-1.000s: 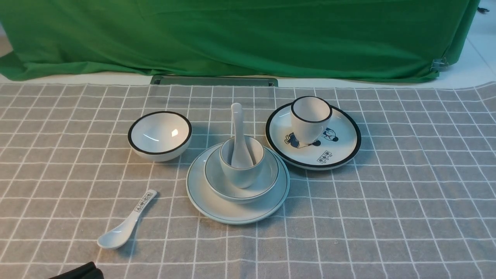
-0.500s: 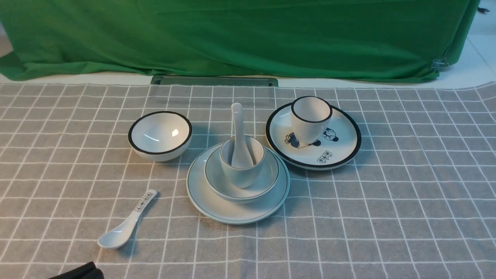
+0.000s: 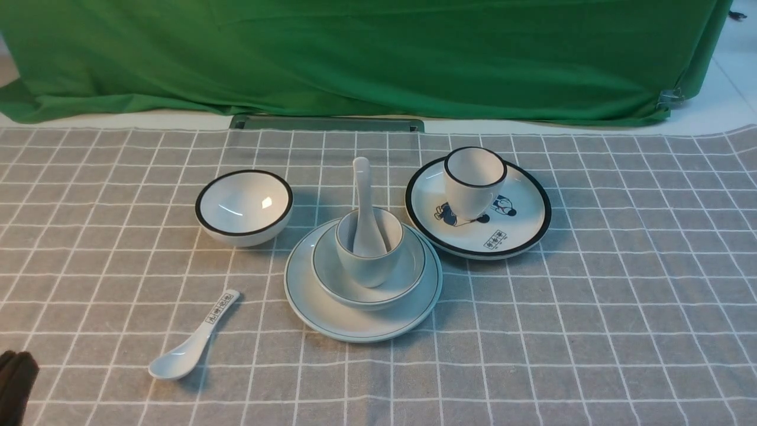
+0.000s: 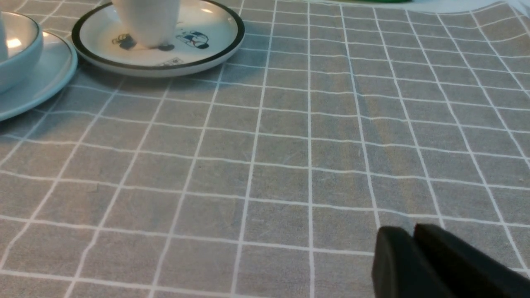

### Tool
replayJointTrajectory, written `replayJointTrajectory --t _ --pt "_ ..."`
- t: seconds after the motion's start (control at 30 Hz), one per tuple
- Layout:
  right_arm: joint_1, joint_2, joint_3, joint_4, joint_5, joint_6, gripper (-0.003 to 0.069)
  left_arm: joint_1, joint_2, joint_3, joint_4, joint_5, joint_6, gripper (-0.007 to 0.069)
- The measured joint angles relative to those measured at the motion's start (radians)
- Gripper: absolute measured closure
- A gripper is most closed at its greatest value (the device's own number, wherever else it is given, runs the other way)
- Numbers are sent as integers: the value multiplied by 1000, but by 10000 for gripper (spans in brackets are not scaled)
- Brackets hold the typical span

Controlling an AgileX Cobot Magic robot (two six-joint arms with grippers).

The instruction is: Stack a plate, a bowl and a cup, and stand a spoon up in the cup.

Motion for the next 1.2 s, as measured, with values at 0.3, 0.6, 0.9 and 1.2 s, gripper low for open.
replayJointTrajectory --t 0.3,0.6,0.9,1.2 --pt "0 -1 0 0 0 0 542 14 0 3 2 87 -56 608" --pt "0 -1 0 0 0 0 522 14 0 3 3 87 -54 608" --pt "0 -1 0 0 0 0 503 14 0 3 3 87 -53 608" --pt "0 -1 0 0 0 0 487 16 0 3 3 87 -53 608"
